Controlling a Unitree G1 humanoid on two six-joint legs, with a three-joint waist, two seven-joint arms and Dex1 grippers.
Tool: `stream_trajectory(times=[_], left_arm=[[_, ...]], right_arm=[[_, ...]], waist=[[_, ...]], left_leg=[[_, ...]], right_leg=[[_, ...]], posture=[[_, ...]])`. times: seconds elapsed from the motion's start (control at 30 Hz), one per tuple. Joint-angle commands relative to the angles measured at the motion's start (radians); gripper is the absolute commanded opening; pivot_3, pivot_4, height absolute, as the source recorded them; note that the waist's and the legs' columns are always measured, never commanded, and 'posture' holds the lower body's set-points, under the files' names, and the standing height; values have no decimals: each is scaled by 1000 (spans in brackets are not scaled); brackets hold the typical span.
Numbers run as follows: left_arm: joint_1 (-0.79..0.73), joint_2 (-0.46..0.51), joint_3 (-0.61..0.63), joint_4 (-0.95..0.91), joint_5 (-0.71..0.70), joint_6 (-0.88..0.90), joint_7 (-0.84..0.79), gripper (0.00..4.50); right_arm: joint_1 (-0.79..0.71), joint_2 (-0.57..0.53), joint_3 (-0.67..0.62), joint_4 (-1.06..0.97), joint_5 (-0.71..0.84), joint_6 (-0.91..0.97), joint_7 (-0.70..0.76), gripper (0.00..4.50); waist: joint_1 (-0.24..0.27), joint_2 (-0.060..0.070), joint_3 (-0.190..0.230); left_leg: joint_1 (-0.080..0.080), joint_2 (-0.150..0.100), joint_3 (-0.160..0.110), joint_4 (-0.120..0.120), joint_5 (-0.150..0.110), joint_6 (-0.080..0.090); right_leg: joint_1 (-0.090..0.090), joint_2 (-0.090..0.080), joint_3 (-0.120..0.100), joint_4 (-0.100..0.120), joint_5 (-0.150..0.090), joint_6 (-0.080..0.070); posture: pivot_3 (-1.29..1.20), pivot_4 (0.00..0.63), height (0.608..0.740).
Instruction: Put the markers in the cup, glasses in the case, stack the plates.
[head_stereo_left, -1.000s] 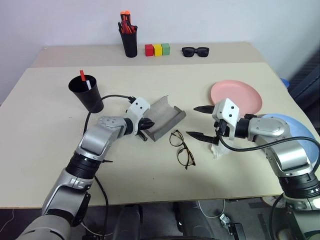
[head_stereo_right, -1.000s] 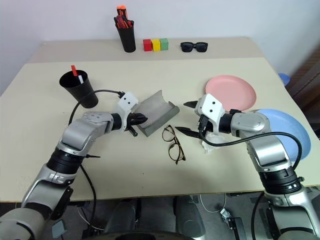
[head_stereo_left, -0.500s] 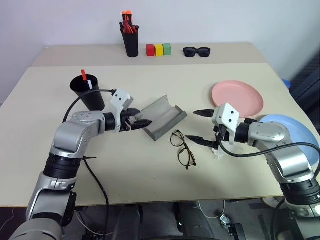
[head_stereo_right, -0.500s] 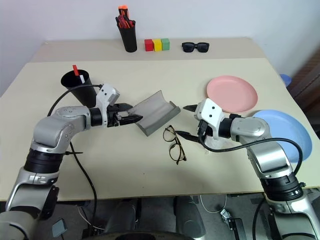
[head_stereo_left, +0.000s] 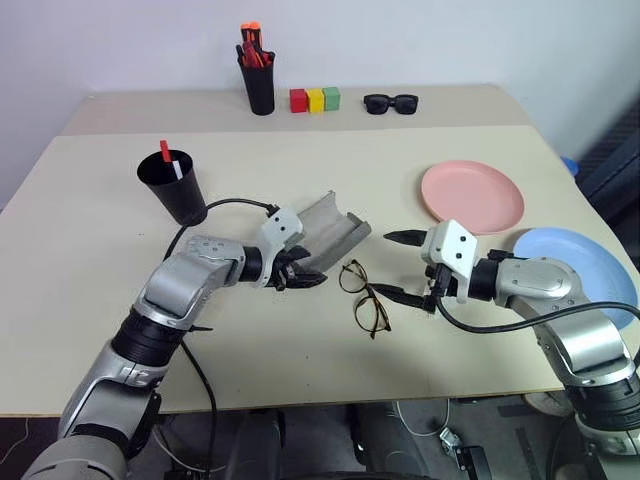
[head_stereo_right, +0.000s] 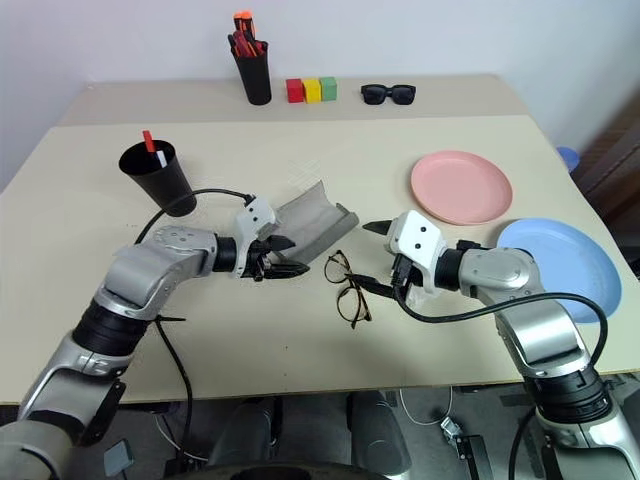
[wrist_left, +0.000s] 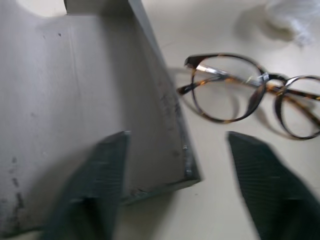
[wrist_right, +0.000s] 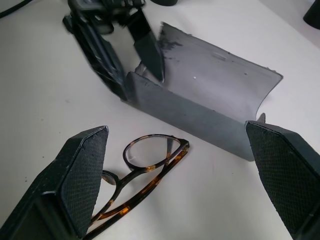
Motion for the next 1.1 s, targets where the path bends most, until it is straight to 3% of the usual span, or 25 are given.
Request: stream_trajectory(times=[0.03, 0.1, 0.13, 0.37, 0.63, 0.87, 0.97, 1.1], left_arm=[[3, -4, 4, -18, 3, -31, -8, 1416], [10, 2, 5, -21, 11, -53, -16, 343], [13, 10, 3, -21, 19, -75, -23, 59], [24, 91, 11, 16, 79, -277, -108, 59], [28, 351, 14, 155, 154, -713, -457, 59], [77, 384, 33, 105, 81, -767, -617, 59], [81, 385, 19, 130, 122, -780, -628, 897], [71, 351, 36, 187, 176, -850, -561, 2858]], right_arm=[[-1, -14, -24, -23, 11, -7, 7, 4500], [-3, -16, -23, -16, 8, -10, 10, 4500], [-5, -16, -21, -12, 6, -11, 11, 4500], [-14, -18, -14, 2, 1, -15, 22, 4500], [-18, -30, -5, 16, 5, -15, 57, 4500], [-3, -20, -12, 4, 54, 70, 56, 4500], [-10, -17, -23, -25, 119, 212, 29, 4500], [-13, -34, -26, -54, 149, 362, -21, 4500]], waist=[[0, 0, 0], [0, 0, 0], [0, 0, 0], [-1, 0, 0], [-1, 0, 0], [7, 0, 0], [4, 0, 0], [1, 0, 0]], left_leg=[[0, 0, 0, 0, 0, 0], [0, 0, 0, 0, 0, 0], [0, 0, 0, 0, 0, 0], [0, 0, 0, 0, 0, 0], [0, 0, 1, 0, 0, 0], [-2, 0, 1, 1, 0, 1], [-1, 1, 1, 1, 0, 1], [-1, 1, 1, 1, 0, 1]], right_leg=[[0, 0, 0, 0, 0, 0], [0, 0, 0, 0, 0, 0], [0, 0, 0, 0, 0, 0], [0, 0, 0, 0, 0, 0], [-1, 0, 0, 0, -2, -4], [0, -1, 0, -1, -2, -4], [-1, 0, 0, 0, -2, -4], [-1, 0, 0, 1, -2, -4]], posture=[[0, 150, 740], [0, 150, 740], [0, 150, 740], [0, 150, 740], [0, 150, 740], [0, 150, 740], [0, 150, 740], [0, 150, 740]])
